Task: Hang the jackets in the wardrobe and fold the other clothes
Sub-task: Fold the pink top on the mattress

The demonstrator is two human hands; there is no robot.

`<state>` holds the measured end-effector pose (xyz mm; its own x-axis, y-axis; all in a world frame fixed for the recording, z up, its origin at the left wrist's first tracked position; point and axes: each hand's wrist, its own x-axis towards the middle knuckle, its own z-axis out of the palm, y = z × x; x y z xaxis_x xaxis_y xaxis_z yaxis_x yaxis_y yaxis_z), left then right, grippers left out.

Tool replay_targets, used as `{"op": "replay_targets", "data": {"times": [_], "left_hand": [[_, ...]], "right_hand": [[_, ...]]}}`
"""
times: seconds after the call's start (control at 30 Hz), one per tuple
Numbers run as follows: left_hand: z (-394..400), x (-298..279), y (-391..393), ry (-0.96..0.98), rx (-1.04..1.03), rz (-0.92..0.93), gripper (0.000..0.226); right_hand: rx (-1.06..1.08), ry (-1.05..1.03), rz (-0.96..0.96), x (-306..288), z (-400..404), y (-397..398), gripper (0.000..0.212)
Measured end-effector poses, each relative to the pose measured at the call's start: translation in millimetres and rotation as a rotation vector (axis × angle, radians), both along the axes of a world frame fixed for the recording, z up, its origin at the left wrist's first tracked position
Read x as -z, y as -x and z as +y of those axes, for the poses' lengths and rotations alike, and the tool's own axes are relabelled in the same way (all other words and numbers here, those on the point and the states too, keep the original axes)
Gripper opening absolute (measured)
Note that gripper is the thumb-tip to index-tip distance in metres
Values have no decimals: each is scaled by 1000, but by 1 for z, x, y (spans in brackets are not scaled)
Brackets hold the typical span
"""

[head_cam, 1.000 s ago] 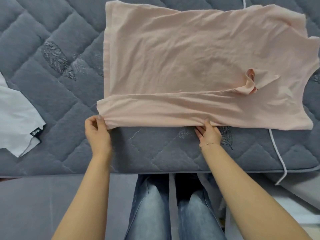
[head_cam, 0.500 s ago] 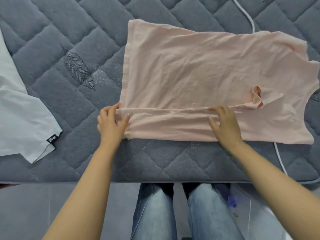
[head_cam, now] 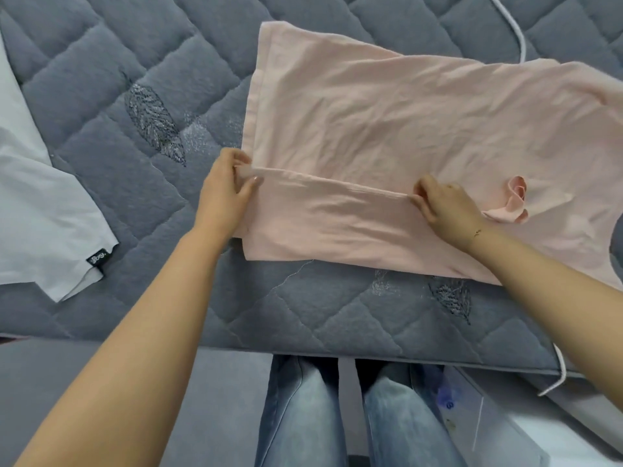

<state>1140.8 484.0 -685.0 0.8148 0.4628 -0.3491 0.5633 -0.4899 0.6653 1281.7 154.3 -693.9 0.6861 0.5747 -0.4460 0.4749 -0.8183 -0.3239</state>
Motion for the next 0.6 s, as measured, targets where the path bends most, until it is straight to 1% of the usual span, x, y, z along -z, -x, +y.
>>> {"op": "replay_targets", "data": {"times": [0.07,0.1,0.17,0.2,0.23,0.3,0.37,0.4,0.43,0.5,0.53,0.6], "left_hand": [[-6,5,9,-119,-108,59,47],[-9,6,21,-157,-197,61,50],[-22,4,56,-127,-392,66,44],[-30,3,74,-52,-474,113,41],[-40,3,90,63,-532,168,41],[-58,3,110,352,-567,225,49],[-68,8,113,607,-602,174,58],[-69,11,110,670,-632,130,57],[-69,14,104,692,-656,90,51],[-68,16,91,697,-671,28,30],[-67,15,86,702,-669,-3,19],[-63,9,80,681,-623,-93,7]], "right_hand": [[9,64,-6,2,1,6,22],[9,69,-41,3,2,13,23],[15,12,-135,1,7,35,28],[15,-38,-162,-1,10,49,32],[-10,-86,-176,-2,13,64,38],[-111,-122,-142,0,18,91,50],[-179,-83,-41,6,21,115,66],[-195,-28,0,11,22,124,72],[-196,25,15,16,22,131,74],[-165,68,-9,24,24,138,65],[-140,36,-36,25,25,139,59],[-68,-115,-100,26,25,137,51]]}}
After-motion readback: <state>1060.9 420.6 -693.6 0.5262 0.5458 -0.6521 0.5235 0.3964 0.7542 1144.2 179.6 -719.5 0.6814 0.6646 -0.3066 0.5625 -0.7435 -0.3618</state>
